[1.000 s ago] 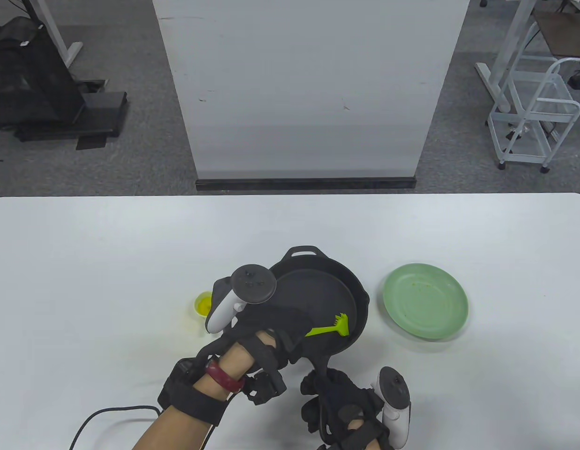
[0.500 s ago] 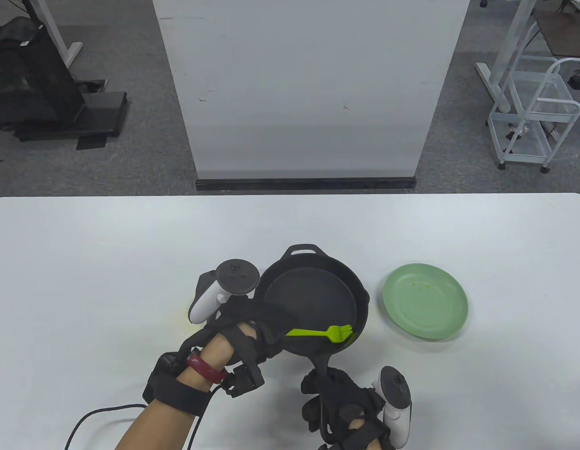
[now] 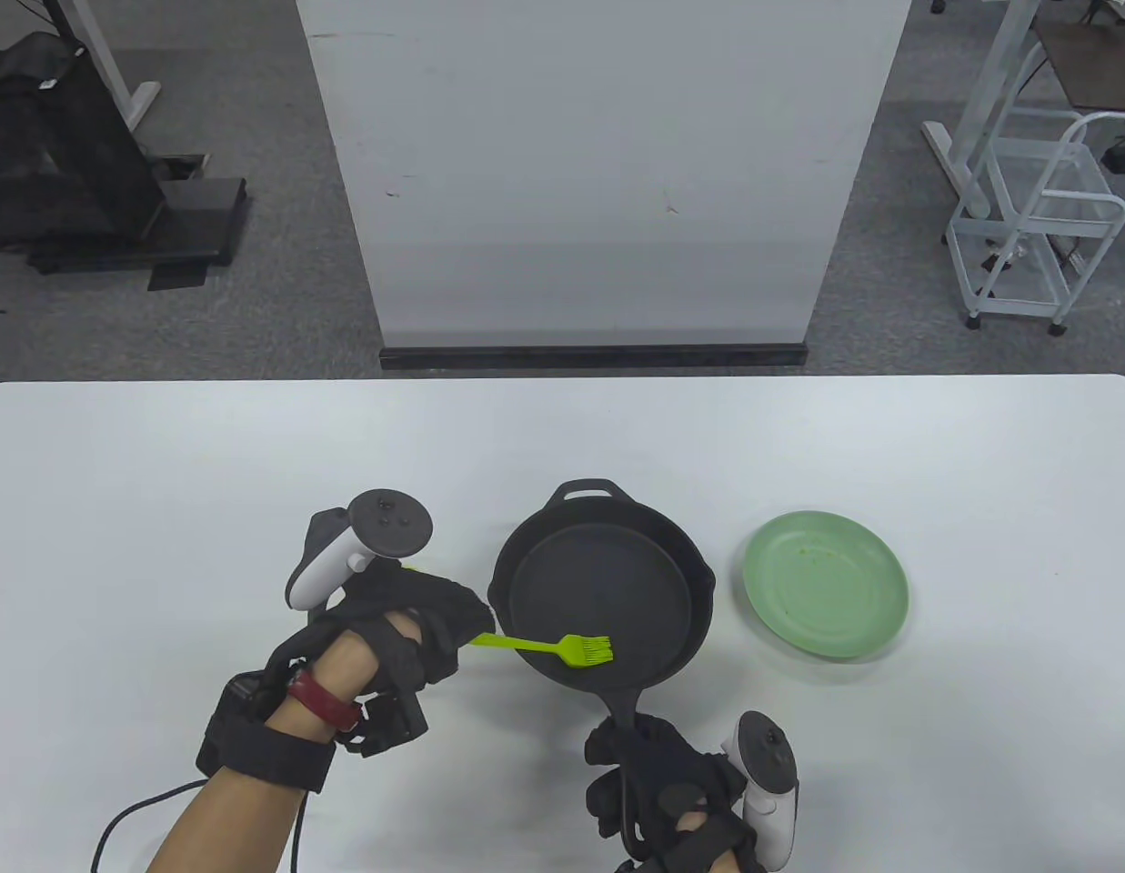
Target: Brush oil on frying pan surface
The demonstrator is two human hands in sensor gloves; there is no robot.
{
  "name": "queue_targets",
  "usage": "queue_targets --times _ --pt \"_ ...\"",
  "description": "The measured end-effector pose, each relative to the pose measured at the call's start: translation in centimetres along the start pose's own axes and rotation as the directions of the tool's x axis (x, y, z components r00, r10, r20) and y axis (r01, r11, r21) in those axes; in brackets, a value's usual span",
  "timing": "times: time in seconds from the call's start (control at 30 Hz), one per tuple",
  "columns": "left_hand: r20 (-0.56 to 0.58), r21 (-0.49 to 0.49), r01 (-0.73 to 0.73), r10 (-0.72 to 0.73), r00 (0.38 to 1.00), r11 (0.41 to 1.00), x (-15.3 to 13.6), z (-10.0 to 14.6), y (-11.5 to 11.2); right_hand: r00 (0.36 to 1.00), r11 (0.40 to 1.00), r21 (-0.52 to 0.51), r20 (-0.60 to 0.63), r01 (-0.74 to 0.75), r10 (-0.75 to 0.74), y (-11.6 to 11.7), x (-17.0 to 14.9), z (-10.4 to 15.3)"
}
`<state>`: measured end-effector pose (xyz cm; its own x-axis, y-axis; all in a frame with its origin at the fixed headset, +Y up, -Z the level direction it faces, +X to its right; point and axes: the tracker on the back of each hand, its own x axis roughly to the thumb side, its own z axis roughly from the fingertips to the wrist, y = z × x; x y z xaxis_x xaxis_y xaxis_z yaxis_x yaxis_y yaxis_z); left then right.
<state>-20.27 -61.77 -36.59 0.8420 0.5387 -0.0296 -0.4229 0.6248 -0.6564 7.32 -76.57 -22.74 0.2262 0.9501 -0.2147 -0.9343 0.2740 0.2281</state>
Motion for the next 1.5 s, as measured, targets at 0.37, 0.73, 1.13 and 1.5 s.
queue_targets --times 0.37,0.73,1.13,1.5 --pt "-0.053 0.008 0.181 -0.180 0.982 0.983 0.5 1.7 -0.1 1.000 1.000 -0.025 0.002 -0.018 0.018 -0.2 0.0 0.0" --pt "0.081 0.108 -0.075 0.066 0.994 0.991 -2.6 2.1 -2.2 1.000 0.999 -0.034 0.013 -0.005 0.006 -0.5 0.1 0.0" --pt "0.363 0.306 -0.629 0.523 0.771 0.714 -7.9 2.8 -4.5 1.000 0.999 -0.037 0.017 -0.003 0.004 -0.4 0.0 0.0" --pt "0.399 0.301 -0.735 0.620 0.676 0.608 -10.6 1.5 -6.8 1.000 0.998 -0.061 0.021 -0.004 0.006 -0.6 0.0 0.0"
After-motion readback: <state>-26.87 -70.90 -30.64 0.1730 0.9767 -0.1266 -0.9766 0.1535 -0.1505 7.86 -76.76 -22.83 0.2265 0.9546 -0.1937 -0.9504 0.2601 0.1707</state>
